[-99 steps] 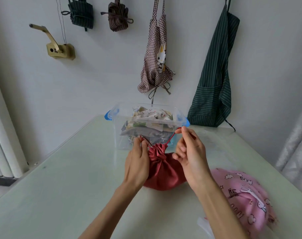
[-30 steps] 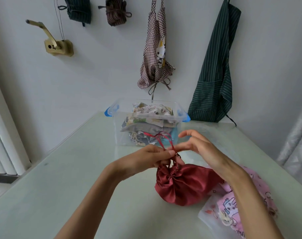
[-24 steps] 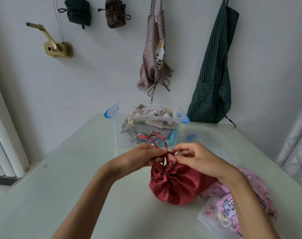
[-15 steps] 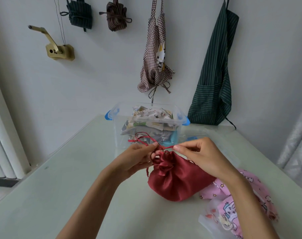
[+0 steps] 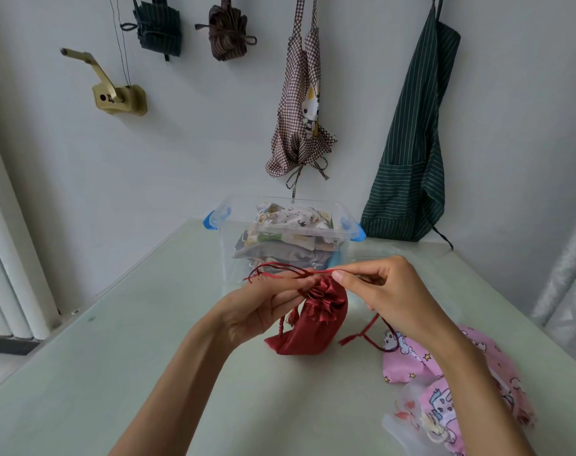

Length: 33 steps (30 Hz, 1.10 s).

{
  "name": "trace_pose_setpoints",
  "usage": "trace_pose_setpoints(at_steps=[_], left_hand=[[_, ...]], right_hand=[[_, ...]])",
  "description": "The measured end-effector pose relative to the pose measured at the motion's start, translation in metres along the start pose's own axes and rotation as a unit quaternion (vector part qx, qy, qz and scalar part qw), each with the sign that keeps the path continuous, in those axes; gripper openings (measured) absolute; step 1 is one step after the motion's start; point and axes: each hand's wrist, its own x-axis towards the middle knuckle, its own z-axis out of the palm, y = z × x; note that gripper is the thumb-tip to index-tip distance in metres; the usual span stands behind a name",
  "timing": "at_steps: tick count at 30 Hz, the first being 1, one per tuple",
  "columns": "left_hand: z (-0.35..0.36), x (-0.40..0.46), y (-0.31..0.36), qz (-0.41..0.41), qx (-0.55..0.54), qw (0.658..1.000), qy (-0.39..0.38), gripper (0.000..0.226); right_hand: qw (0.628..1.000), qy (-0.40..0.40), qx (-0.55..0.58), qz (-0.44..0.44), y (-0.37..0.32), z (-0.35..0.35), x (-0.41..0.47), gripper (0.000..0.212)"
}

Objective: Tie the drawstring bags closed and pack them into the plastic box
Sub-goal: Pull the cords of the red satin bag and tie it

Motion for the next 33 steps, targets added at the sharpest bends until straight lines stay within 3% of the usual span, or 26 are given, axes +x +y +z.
trace_pose_setpoints(at_steps=[4,9,12,14,16,19,21,27,33], left_hand=[[0.004,0.002,-0.003,0.041,0.018,0.998,0.039,0.009],[0.000,-0.002,0.000,0.057,0.062,0.996,0.034,0.021],[-0.001,-0.006,0.002,0.057,0.147,0.987,0.009,0.023],[-0.001,-0.008,0.002,0.067,0.202,0.977,-0.015,0.025],[-0.001,-0.009,0.002,0.071,0.247,0.966,-0.033,0.026],[-0.003,-0.009,0.002,0.093,0.288,0.952,-0.055,0.026],[-0.005,-0.010,0.004,0.121,0.313,0.939,-0.080,0.024],[-0.009,-0.009,0.005,0.200,0.330,0.921,-0.056,0.021],[-0.014,0.002,-0.001,0.333,0.321,0.886,0.042,0.018]], right_hand=[[1.000,-0.018,-0.006,0.001,-0.005,0.001,-0.001,0.013],[0.994,-0.071,-0.082,0.015,-0.010,-0.005,-0.005,0.016],[0.993,-0.018,-0.112,0.021,-0.010,-0.007,-0.002,0.038],[0.998,-0.013,-0.058,0.019,-0.009,-0.002,0.001,0.025],[0.996,-0.076,0.006,0.036,-0.005,0.005,0.002,0.014],[0.982,-0.174,0.033,0.065,0.000,0.011,-0.002,0.018],[0.977,-0.195,0.034,0.082,0.002,0.011,-0.004,0.023],[0.987,-0.124,0.065,0.079,0.002,0.020,-0.001,0.020],[0.999,-0.033,0.016,0.007,0.003,0.027,-0.001,0.007]])
